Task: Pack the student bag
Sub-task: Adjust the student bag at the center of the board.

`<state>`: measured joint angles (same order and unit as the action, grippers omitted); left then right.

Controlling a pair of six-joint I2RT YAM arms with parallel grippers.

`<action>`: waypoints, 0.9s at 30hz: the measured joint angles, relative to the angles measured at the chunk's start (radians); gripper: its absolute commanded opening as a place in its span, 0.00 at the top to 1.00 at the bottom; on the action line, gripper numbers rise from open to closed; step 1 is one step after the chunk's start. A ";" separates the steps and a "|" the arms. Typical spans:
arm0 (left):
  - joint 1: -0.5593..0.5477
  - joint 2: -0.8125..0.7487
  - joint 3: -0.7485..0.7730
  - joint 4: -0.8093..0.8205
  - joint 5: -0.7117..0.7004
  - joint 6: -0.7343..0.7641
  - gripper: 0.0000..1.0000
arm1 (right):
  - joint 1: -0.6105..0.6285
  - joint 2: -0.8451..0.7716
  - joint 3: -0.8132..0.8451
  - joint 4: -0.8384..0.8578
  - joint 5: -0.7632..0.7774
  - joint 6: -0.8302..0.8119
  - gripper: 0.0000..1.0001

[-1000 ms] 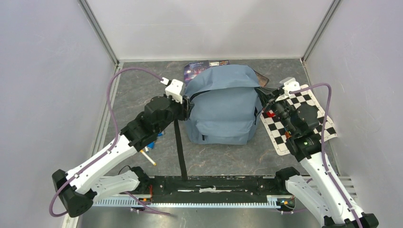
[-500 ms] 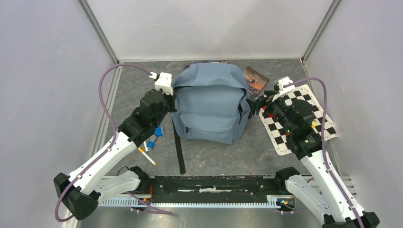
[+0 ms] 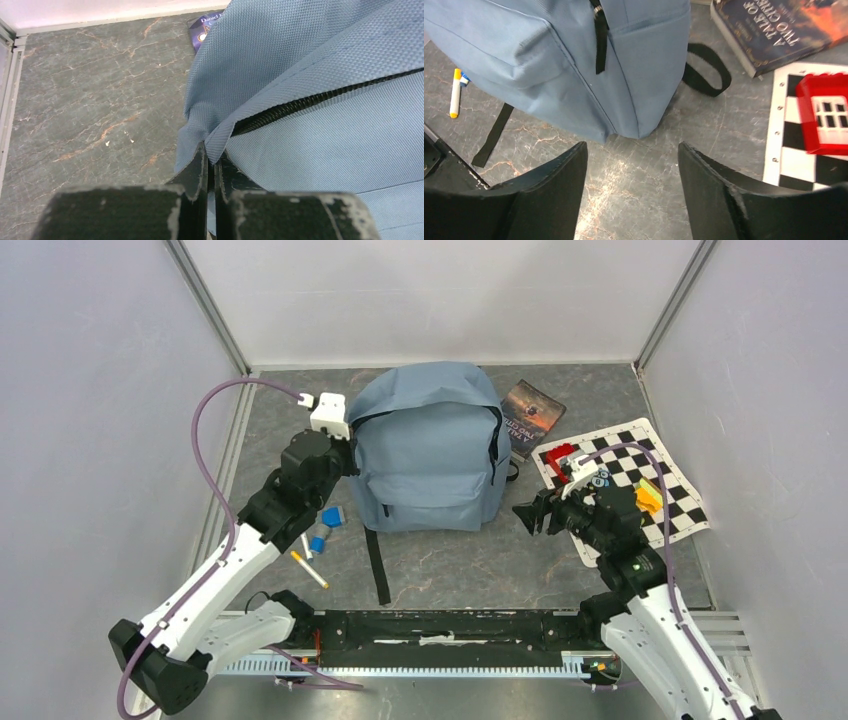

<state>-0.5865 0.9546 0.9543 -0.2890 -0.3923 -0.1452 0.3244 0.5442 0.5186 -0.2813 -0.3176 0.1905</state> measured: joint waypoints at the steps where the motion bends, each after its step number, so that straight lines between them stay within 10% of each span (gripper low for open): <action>1: 0.000 -0.010 -0.007 0.001 0.008 0.000 0.98 | 0.000 0.003 -0.018 0.009 -0.005 0.004 0.31; 27: 0.002 -0.060 -0.040 0.011 0.061 0.000 0.98 | 0.008 0.388 -0.099 0.579 -0.246 0.040 0.51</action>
<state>-0.5846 0.8951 0.9146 -0.2783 -0.3309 -0.1448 0.3321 0.9321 0.4198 0.2977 -0.5636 0.2310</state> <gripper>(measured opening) 0.047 0.505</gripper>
